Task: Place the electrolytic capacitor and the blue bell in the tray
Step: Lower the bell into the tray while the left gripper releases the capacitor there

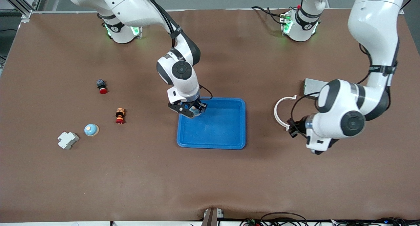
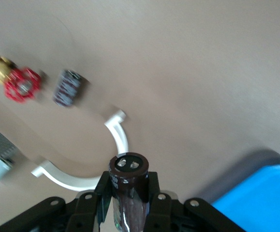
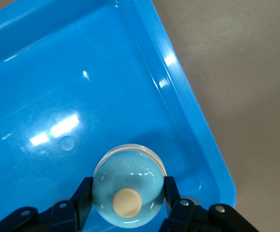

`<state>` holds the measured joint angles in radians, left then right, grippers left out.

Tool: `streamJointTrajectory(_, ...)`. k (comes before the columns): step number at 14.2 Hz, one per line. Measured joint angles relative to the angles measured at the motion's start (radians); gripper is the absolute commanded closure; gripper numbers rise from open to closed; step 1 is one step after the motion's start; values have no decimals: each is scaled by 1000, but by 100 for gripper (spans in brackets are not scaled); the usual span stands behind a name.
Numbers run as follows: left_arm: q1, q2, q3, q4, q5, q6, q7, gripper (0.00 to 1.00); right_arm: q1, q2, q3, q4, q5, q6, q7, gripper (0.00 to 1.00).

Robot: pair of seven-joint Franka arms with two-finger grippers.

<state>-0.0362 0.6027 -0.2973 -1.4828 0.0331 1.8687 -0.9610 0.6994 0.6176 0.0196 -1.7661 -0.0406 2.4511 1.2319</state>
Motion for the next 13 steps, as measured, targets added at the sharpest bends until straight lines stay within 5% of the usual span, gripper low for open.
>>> streamJointTrajectory(6,-150,59,2,67,0,58,-225,100,1,48,-3,3,-4,64,3,100)
streamJointTrajectory(7,-166,63,2,68,0,67,-241,100,1,49,-3,3,-4,64,4,89)
streamJointTrajectory(8,-182,66,2,68,0,73,-251,100,1,49,-3,3,-4,64,5,16)
streamJointTrajectory(9,-198,69,3,68,0,80,-260,100,1,49,-4,3,-4,64,7,0)
streamJointTrajectory(13,-258,79,3,68,0,96,-264,100,1,49,-4,8,-4,64,9,0)
